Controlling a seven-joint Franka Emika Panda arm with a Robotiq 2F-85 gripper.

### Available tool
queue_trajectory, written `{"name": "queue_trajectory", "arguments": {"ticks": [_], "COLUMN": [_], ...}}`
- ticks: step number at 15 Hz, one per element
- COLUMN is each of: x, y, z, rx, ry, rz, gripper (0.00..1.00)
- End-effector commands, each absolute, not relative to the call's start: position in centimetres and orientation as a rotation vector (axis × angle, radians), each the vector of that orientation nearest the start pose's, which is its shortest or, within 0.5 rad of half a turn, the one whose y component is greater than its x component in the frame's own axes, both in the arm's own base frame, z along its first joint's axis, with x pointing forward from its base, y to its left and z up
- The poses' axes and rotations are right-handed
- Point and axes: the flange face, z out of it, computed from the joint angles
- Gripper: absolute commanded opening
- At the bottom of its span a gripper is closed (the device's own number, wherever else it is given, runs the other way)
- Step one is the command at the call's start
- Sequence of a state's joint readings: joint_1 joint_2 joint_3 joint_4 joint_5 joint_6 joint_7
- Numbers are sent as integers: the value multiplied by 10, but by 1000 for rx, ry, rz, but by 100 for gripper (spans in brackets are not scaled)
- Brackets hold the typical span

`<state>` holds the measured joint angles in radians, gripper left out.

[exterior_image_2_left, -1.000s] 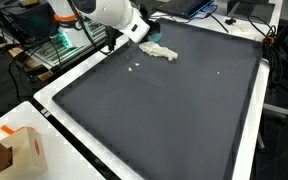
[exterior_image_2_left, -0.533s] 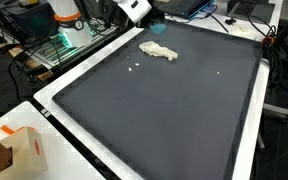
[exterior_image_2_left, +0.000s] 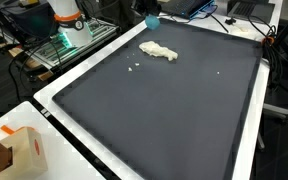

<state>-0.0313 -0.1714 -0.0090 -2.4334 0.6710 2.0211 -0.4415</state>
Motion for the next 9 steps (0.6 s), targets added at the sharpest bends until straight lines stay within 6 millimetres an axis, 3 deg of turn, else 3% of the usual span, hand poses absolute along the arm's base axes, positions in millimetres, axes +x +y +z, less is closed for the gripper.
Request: {"name": "queue_trajectory", "arguments": {"ticks": [1,9], "x": [436,437], "y": [27,61], "z": [384,420], "rx": [-2642,-2878], "ry": [30,24], "rz": [164,152], "gripper": [25,25]}}
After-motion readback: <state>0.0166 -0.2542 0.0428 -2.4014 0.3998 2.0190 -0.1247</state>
